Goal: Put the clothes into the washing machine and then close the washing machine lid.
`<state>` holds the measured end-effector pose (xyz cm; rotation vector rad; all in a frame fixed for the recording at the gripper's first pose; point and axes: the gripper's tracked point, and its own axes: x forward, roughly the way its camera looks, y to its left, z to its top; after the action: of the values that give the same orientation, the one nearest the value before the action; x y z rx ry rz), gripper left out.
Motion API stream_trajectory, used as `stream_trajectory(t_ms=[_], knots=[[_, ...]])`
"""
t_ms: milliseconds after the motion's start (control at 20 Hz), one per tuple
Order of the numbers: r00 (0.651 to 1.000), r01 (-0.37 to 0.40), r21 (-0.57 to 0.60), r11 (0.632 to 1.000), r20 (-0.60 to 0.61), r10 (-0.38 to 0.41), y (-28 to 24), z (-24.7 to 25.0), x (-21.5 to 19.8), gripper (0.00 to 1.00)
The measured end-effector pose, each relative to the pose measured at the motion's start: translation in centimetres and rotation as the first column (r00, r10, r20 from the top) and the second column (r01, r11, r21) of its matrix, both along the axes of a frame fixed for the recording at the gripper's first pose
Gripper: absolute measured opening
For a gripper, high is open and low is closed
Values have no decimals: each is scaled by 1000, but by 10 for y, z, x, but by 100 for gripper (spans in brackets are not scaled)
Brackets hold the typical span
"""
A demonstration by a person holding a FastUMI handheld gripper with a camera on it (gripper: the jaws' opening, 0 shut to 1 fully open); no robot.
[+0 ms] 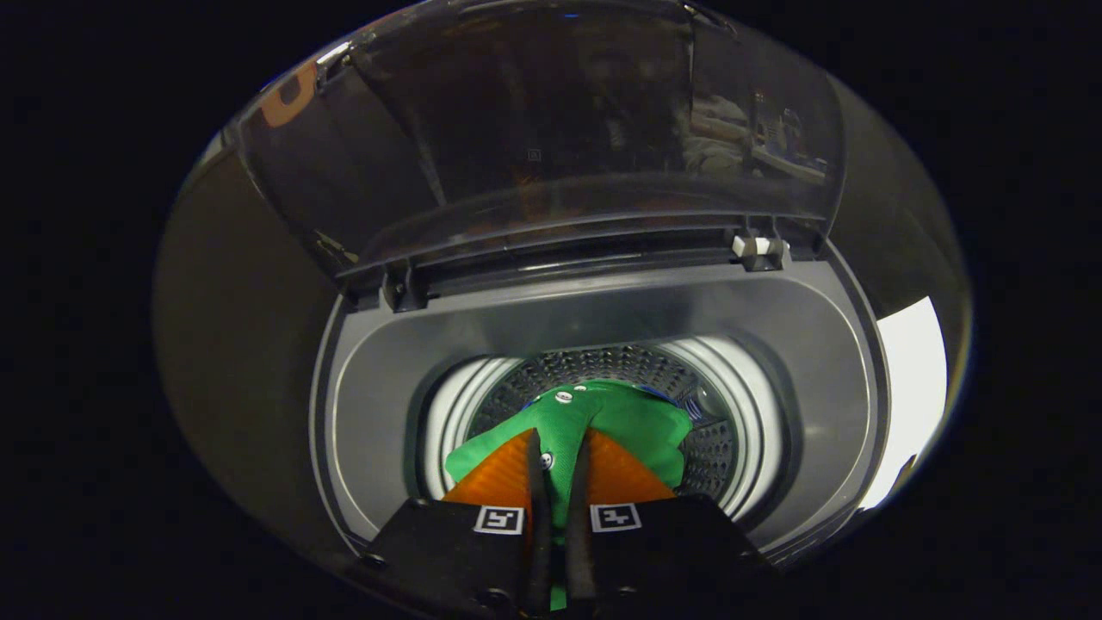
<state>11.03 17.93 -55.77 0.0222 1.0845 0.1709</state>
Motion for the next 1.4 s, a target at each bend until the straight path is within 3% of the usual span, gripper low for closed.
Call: stream_trajectory(t_ms=[100,200,500,750,1000,1150,1400], knots=[[1000,17,-2,1000,1,-17,-1,-8,2,15],[1000,24,4,1000,-19,-24,0,-12,-2,23],[1000,11,-20,1000,5,-11,-6,-3,-6,100],[999,9,-14,1000,40,-8,-10,16,-12,99],[982,-4,26,1000,187,-1,-7,76,0,99],[948,-9,61,998,319,-11,-3,135,16,99],[858,-35,130,991,512,-36,11,240,58,98]])
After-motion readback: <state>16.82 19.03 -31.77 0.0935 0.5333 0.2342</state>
